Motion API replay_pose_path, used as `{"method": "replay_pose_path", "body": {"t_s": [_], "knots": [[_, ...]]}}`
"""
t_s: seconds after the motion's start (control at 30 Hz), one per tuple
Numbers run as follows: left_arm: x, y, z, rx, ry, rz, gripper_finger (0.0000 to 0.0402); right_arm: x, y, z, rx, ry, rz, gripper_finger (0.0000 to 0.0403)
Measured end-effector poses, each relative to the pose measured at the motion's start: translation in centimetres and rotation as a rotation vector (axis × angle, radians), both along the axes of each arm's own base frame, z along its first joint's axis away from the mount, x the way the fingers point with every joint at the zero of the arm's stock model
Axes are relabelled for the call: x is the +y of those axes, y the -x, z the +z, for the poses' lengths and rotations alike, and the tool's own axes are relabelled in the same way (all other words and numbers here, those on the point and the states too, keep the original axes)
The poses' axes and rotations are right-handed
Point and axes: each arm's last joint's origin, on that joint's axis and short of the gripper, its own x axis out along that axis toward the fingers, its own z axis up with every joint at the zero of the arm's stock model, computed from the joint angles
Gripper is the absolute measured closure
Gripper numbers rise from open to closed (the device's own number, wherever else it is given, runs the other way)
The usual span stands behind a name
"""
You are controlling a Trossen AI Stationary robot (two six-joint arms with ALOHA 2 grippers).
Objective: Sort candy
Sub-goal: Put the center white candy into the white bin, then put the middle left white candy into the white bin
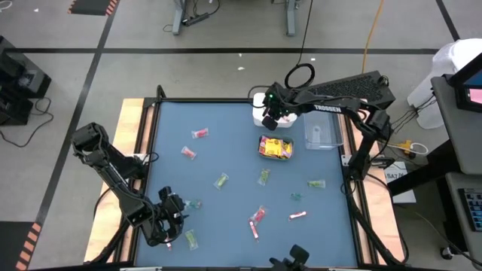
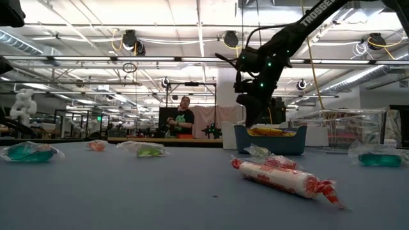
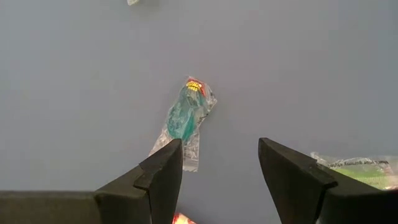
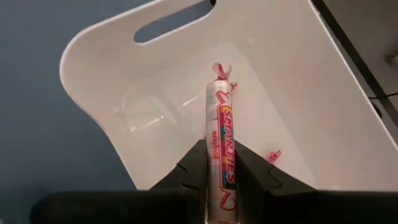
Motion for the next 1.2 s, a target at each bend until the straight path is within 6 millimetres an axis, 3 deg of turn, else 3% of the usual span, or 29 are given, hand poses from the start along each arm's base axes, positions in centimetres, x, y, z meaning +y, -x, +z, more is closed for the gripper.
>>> {"method": "replay_pose_path", "body": {"t_s": [0.43,0.63,0.77,0.93,1.2], "knots": [[0.0,0.0,0.0,-0.001,0.002,0.0,0.0188,-0.3,0.1,-0.7,0.038,-0.001,-0.024,0.0265],[-0.1,0.1,-0.1,0.056,0.051,-0.003,0.0188,1.0,0.5,1.5,0.015,0.009,-0.003,0.0238],[-0.1,0.3,-0.2,0.086,0.054,-0.003,0.0188,3.6,0.6,4.7,-0.064,0.035,0.028,0.0234],[0.1,0.2,0.2,0.095,0.083,-0.003,0.0188,8.4,0.1,8.2,-0.182,0.06,0.104,0.0234],[0.5,0.4,1.1,0.19,0.21,0.009,0.0188,16.9,-1.1,9.7,-0.223,0.117,0.215,0.0234]]}}
